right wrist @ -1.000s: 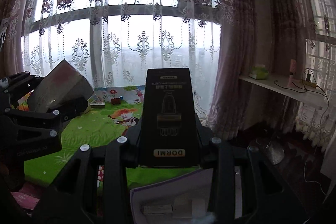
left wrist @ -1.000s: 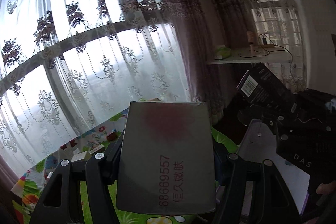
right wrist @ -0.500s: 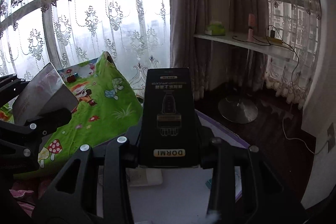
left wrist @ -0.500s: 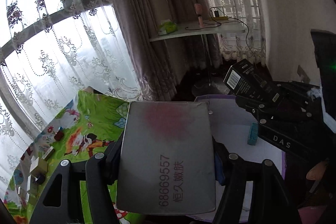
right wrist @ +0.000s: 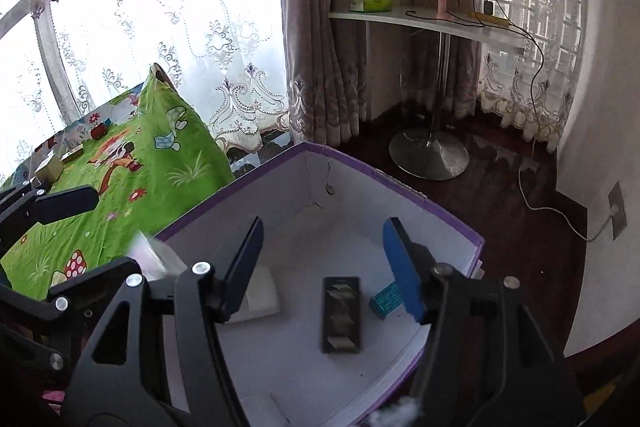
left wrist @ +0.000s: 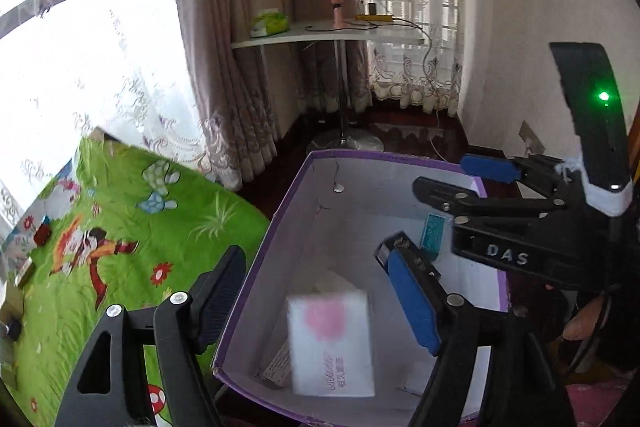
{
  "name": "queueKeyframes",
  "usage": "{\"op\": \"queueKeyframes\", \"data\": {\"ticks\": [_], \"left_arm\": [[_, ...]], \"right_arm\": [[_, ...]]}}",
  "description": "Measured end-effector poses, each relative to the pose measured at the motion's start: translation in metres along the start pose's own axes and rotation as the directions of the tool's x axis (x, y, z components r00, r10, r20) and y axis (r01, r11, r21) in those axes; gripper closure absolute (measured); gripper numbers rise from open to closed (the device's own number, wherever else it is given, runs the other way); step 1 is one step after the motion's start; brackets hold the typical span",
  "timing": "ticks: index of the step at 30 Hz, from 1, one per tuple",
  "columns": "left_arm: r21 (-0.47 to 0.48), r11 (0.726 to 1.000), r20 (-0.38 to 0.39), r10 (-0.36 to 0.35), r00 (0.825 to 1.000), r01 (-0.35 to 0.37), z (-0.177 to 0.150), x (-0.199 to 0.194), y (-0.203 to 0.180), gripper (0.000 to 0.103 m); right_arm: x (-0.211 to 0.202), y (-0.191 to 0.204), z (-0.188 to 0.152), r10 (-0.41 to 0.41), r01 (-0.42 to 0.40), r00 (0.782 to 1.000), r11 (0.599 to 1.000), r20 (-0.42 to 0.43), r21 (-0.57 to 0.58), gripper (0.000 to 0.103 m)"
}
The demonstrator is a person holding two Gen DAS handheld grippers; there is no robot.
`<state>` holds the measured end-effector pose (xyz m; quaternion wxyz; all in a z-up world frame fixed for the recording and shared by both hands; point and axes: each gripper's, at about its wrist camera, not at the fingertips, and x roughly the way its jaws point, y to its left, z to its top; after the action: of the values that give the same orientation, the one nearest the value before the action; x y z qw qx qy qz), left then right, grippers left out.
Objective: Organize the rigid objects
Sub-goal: 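Open both grippers to drop the boxes into the storage box, then move both grippers back over the bedspread toward the remaining boxes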
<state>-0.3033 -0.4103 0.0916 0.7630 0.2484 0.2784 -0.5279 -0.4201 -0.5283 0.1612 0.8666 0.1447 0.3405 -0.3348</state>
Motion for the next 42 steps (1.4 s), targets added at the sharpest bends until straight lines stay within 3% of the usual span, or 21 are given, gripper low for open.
{"op": "queueKeyframes", "data": {"ticks": [4, 8, 11, 14, 17, 22, 24, 27, 29, 34, 37, 40, 42], "left_arm": [[-0.083, 0.996, -0.013, 0.021, 1.0, -0.022, -0.009, 0.0, 0.028, 0.028], [-0.172, 0.981, -0.031, 0.09, 0.995, -0.094, -0.029, -0.003, 0.068, 0.028], [-0.281, 0.944, -0.089, 0.154, 0.984, -0.173, -0.054, -0.008, 0.11, 0.028], [-0.404, 0.879, -0.144, 0.21, 0.967, -0.251, -0.085, -0.021, 0.158, 0.028], [-0.487, 0.785, -0.196, 0.327, 0.924, -0.382, -0.122, -0.043, 0.2, 0.028], [-0.662, 0.546, -0.282, 0.453, 0.846, -0.514, -0.19, -0.09, 0.27, 0.028], [-0.677, 0.478, -0.325, 0.488, 0.81, -0.56, -0.21, -0.105, 0.292, 0.028], [-0.717, 0.367, -0.373, 0.517, 0.77, -0.593, -0.239, -0.128, 0.326, 0.028], [-0.725, 0.317, -0.391, 0.54, 0.745, -0.611, -0.252, -0.14, 0.348, 0.028], [-0.698, 0.264, -0.448, 0.564, 0.694, -0.665, -0.262, -0.135, 0.422, 0.026], [-0.693, 0.256, -0.46, 0.563, 0.686, -0.674, -0.259, -0.125, 0.459, 0.026], [-0.67, 0.247, -0.474, 0.584, 0.659, -0.7, -0.253, -0.116, 0.492, 0.026], [-0.662, 0.237, -0.495, 0.575, 0.652, -0.711, -0.25, -0.109, 0.512, 0.026]], "right_arm": [[0.005, 0.015, 0.005, 0.024, -0.024, 1.0, 0.999, -0.018, -0.023, 0.036], [0.01, 0.053, 0.01, 0.099, -0.101, 0.995, 0.99, -0.028, -0.102, 0.035], [0.017, 0.096, 0.012, 0.189, -0.196, 0.98, 0.962, -0.055, -0.192, 0.033], [0.025, 0.146, 0.013, 0.301, -0.321, 0.947, 0.909, -0.114, -0.266, 0.032], [0.035, 0.202, 0.011, 0.384, -0.422, 0.907, 0.844, -0.175, -0.331, 0.031], [0.056, 0.299, -0.011, 0.447, -0.534, 0.846, 0.706, -0.291, -0.466, 0.029], [0.067, 0.338, -0.021, 0.456, -0.566, 0.824, 0.641, -0.336, -0.518, 0.029], [0.081, 0.387, -0.03, 0.466, -0.605, 0.794, 0.553, -0.39, -0.573, 0.029], [0.091, 0.416, -0.034, 0.456, -0.614, 0.787, 0.512, -0.416, -0.6, 0.029], [0.107, 0.456, -0.034, 0.439, -0.61, 0.789, 0.485, -0.429, -0.627, 0.029], [0.115, 0.472, -0.034, 0.433, -0.617, 0.785, 0.475, -0.443, -0.627, 0.029], [0.122, 0.488, -0.034, 0.431, -0.624, 0.779, 0.464, -0.455, -0.629, 0.029], [0.128, 0.5, -0.035, 0.432, -0.63, 0.774, 0.453, -0.463, -0.631, 0.029]]}}
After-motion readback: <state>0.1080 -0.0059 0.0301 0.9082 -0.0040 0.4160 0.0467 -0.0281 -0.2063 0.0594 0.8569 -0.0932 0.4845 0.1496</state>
